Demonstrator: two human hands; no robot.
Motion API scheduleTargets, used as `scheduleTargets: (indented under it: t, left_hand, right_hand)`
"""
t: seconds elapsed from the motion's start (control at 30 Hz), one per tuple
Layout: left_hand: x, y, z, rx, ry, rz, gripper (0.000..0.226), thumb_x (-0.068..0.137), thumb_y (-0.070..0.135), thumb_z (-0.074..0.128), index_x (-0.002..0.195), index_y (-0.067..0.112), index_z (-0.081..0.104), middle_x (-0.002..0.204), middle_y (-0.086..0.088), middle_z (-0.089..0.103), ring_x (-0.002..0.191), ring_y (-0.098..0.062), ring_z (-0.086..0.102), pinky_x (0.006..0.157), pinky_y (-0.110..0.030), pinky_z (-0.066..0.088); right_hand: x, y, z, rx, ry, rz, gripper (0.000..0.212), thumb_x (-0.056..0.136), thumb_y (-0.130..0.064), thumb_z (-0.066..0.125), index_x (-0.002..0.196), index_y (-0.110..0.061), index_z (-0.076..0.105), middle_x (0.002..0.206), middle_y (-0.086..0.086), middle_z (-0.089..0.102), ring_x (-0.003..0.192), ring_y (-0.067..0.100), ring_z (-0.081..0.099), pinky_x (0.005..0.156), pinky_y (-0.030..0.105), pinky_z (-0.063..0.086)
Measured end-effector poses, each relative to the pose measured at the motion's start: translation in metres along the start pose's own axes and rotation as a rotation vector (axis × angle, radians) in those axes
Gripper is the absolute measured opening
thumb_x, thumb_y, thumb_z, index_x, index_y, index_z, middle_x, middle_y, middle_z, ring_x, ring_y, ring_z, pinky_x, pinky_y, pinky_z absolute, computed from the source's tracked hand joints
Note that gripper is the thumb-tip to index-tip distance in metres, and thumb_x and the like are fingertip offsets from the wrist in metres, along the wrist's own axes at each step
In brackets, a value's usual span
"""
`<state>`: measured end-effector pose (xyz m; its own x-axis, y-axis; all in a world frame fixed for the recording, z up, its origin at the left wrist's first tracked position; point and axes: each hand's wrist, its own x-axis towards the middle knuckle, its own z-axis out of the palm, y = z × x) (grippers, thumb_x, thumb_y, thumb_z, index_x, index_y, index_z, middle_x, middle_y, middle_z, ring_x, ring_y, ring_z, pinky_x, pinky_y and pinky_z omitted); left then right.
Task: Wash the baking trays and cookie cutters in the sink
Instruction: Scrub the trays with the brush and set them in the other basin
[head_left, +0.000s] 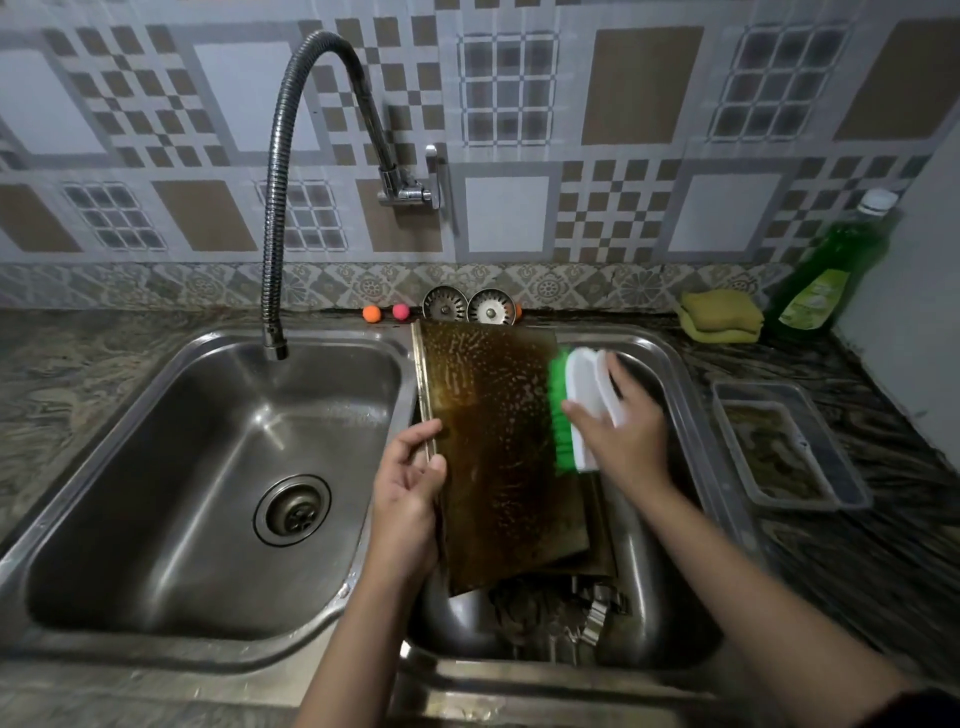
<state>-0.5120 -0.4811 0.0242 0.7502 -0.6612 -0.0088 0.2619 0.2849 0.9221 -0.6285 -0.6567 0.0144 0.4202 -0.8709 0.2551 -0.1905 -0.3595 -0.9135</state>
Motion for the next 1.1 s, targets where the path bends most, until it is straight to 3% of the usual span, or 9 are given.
scheduleTargets:
  t: [0.07, 0.23, 0.33, 0.47, 0.53, 0.63, 0.83, 1.0, 1.1]
  left_hand:
    - [-0.002, -0.005, 0.010, 0.001, -0.048, -0.011, 0.035, 0.092, -0.014, 0.038, 0.104, 0.013, 0.055, 0.086, 0.003, 0.072, 0.072, -0.007, 0.065, 0.065, -0.020, 0.054]
    - [0.017, -0.002, 0.020, -0.101, 0.039, -0.016, 0.035, 0.091, -0.012, 0.040, 0.103, 0.015, 0.058, 0.077, 0.003, 0.070, 0.067, -0.010, 0.061, 0.063, -0.021, 0.053]
    - [0.031, 0.007, 0.007, -0.085, 0.111, 0.040, 0.038, 0.089, -0.012, 0.042, 0.104, 0.018, 0.060, 0.069, 0.005, 0.063, 0.063, -0.007, 0.054, 0.061, -0.018, 0.048]
    - [0.036, 0.011, -0.010, -0.104, 0.077, 0.039, 0.032, 0.078, 0.003, 0.055, 0.104, 0.020, 0.061, 0.071, 0.004, 0.061, 0.063, -0.007, 0.055, 0.063, -0.020, 0.050]
    - [0.032, 0.007, -0.012, -0.131, 0.072, 0.000, 0.034, 0.073, 0.007, 0.056, 0.104, 0.021, 0.062, 0.074, 0.001, 0.063, 0.065, -0.009, 0.057, 0.065, -0.023, 0.052]
    - [0.019, -0.006, -0.005, -0.170, 0.016, -0.066, 0.034, 0.074, 0.006, 0.056, 0.106, 0.017, 0.059, 0.082, -0.002, 0.070, 0.069, -0.012, 0.064, 0.068, -0.028, 0.055]
    - [0.017, -0.022, 0.009, -0.210, 0.043, -0.188, 0.034, 0.088, -0.011, 0.042, 0.104, 0.014, 0.059, 0.081, -0.007, 0.072, 0.070, -0.019, 0.065, 0.065, -0.030, 0.058]
    - [0.019, -0.013, -0.008, -0.209, 0.066, -0.117, 0.034, 0.079, -0.002, 0.055, 0.108, 0.016, 0.058, 0.083, -0.006, 0.073, 0.070, -0.016, 0.069, 0.068, -0.032, 0.058]
    - [0.019, -0.013, -0.011, -0.207, 0.089, -0.143, 0.033, 0.089, -0.007, 0.047, 0.109, 0.018, 0.057, 0.077, -0.003, 0.073, 0.064, -0.013, 0.068, 0.060, -0.029, 0.058]
  right_hand:
    - [0.023, -0.021, 0.005, -0.003, 0.021, -0.003, 0.077, 0.075, -0.023, 0.079, 0.143, -0.017, 0.042, 0.142, -0.004, 0.047, 0.120, 0.002, 0.043, 0.099, 0.020, 0.040]
    - [-0.024, -0.057, 0.036, 0.085, -0.141, -0.136, 0.077, 0.073, -0.025, 0.081, 0.141, -0.022, 0.044, 0.136, -0.023, 0.045, 0.121, -0.009, 0.045, 0.097, 0.007, 0.037]
    - [-0.085, -0.039, 0.049, 0.167, -0.196, -0.146, 0.076, 0.073, -0.018, 0.081, 0.140, -0.019, 0.044, 0.136, -0.027, 0.044, 0.127, -0.009, 0.043, 0.103, 0.009, 0.034]
    - [-0.090, -0.002, 0.038, 0.127, -0.152, -0.008, 0.078, 0.074, -0.018, 0.080, 0.138, -0.036, 0.037, 0.134, -0.034, 0.040, 0.120, -0.015, 0.044, 0.100, 0.011, 0.041]
    - [-0.062, 0.010, 0.028, 0.076, -0.086, 0.038, 0.079, 0.074, -0.019, 0.080, 0.141, -0.027, 0.039, 0.136, -0.021, 0.045, 0.119, -0.005, 0.047, 0.094, 0.005, 0.041]
    - [-0.022, -0.001, 0.022, 0.027, -0.029, 0.053, 0.080, 0.074, -0.025, 0.080, 0.143, -0.020, 0.040, 0.140, -0.011, 0.047, 0.123, 0.003, 0.046, 0.098, 0.013, 0.040]
    - [-0.061, -0.041, 0.037, 0.075, -0.200, -0.112, 0.079, 0.073, -0.029, 0.080, 0.142, -0.028, 0.041, 0.135, -0.029, 0.044, 0.124, -0.013, 0.043, 0.098, 0.004, 0.032]
    - [-0.102, 0.004, 0.019, 0.114, -0.295, -0.009, 0.079, 0.073, -0.031, 0.080, 0.140, -0.039, 0.037, 0.135, -0.039, 0.039, 0.129, -0.002, 0.044, 0.102, 0.017, 0.042]
    - [-0.084, 0.026, 0.002, 0.026, -0.210, 0.040, 0.079, 0.072, -0.024, 0.081, 0.139, -0.036, 0.039, 0.127, -0.038, 0.039, 0.124, 0.006, 0.050, 0.091, 0.008, 0.045]
